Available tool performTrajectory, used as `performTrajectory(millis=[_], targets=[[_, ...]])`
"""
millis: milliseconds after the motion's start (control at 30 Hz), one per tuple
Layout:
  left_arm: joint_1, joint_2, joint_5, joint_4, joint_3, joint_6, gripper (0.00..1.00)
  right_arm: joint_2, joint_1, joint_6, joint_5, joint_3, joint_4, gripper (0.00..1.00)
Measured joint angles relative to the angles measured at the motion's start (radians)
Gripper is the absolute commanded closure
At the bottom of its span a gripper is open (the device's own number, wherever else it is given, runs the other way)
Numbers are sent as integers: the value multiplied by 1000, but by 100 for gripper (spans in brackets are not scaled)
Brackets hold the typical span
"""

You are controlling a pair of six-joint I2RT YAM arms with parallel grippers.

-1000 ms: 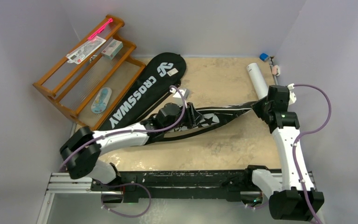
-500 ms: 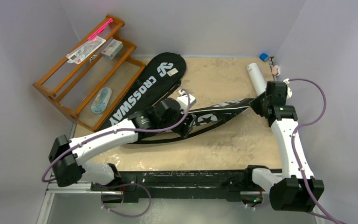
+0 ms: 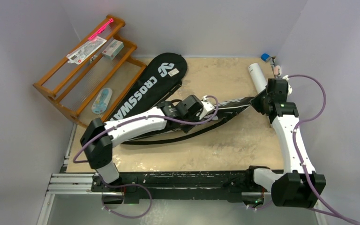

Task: Pack up the badminton gear
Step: Zip the racket bag at the center of the board.

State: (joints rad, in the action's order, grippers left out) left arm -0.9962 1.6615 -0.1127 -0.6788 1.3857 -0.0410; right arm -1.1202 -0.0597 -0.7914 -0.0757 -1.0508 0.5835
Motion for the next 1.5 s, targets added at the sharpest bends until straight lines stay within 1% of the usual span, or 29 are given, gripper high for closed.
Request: performTrajectory(millis=[33, 67, 100, 167, 267, 333, 400, 500, 567, 767, 900, 967, 1067, 1200, 1267, 1500], targets=[[0, 19, -7, -3, 4, 8, 100, -1, 0, 2, 0, -1, -1, 100], [0, 41, -16, -10, 6, 17, 100, -5, 0, 6, 3, -3, -3, 99], [0, 59, -26, -21, 8, 27, 100, -12, 0, 13, 13, -7, -10, 94], [0, 79, -47, -30, 19, 35, 100, -31, 0, 40, 44, -10, -32, 81], [-1, 76, -100, -47, 37, 35, 100, -76, -4, 116, 140, -11, -122, 53], [2, 66, -121, -35, 34, 31, 100, -93, -5, 156, 209, -11, -166, 43], [3, 43, -135, 11, 7, 24, 100, -96, -1, 191, 263, -11, -193, 39], [3, -6, -142, 76, -55, 8, 100, -64, 2, 241, 307, -8, -208, 38], [3, -28, -145, 105, -84, -1, 100, -19, 2, 280, 317, -2, -207, 39], [3, -47, -119, 151, -118, -12, 100, 139, 3, 376, 383, 39, -185, 50], [3, -47, -115, 158, -118, -19, 100, 243, 16, 398, 464, 132, -166, 58], [3, -47, -116, 161, -118, -19, 100, 275, 31, 399, 518, 173, -164, 59], [3, -48, -115, 162, -119, -19, 100, 285, 98, 399, 550, 215, -170, 59], [3, -51, -116, 163, -120, -19, 100, 246, 212, 400, 570, 242, -187, 59], [3, -55, -116, 163, -122, -19, 100, 223, 234, 399, 573, 252, -203, 59], [3, -76, -113, 169, -131, -18, 100, 171, 252, 400, 572, 268, -265, 57]])
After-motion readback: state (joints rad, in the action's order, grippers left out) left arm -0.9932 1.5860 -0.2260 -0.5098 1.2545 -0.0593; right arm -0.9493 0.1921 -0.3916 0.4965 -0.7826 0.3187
